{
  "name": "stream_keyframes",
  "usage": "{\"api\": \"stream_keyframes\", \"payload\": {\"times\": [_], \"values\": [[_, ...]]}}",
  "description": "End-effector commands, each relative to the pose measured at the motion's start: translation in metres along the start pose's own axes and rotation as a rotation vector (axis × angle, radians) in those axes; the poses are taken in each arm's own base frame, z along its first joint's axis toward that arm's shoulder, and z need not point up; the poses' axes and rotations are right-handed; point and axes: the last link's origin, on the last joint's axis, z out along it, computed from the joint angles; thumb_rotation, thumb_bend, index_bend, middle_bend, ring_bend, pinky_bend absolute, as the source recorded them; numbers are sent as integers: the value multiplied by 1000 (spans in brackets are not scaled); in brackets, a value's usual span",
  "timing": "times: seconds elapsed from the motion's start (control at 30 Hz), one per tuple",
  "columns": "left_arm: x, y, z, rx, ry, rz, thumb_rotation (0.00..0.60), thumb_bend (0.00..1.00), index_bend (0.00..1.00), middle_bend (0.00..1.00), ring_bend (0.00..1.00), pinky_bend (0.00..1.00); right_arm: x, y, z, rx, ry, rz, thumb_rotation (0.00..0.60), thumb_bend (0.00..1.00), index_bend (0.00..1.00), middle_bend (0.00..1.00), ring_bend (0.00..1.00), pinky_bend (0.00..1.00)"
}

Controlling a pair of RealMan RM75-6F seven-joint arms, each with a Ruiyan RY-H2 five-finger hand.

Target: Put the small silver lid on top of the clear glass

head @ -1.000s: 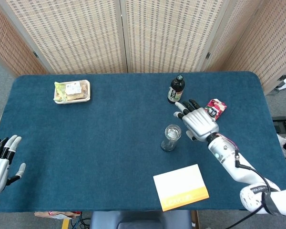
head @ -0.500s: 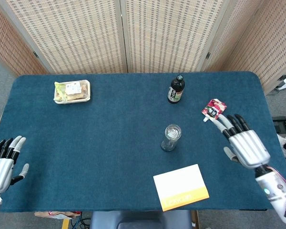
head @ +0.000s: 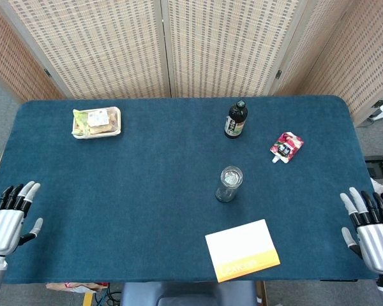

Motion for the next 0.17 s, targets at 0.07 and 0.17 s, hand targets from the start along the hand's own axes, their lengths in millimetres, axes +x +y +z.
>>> {"api": "stream_keyframes", "payload": {"times": [0.07, 0.17], "values": [[-1, 0, 0, -4, -5, 1, 600, 362, 0, 52, 0, 14, -1, 1, -1, -9, 1, 21, 600, 378, 0, 0, 0, 0], [-1, 0, 1, -5, -1, 3, 600, 361, 0, 52, 0, 14, -1, 2, 0, -12, -3, 18, 600, 377, 0, 0, 0, 0]]}}
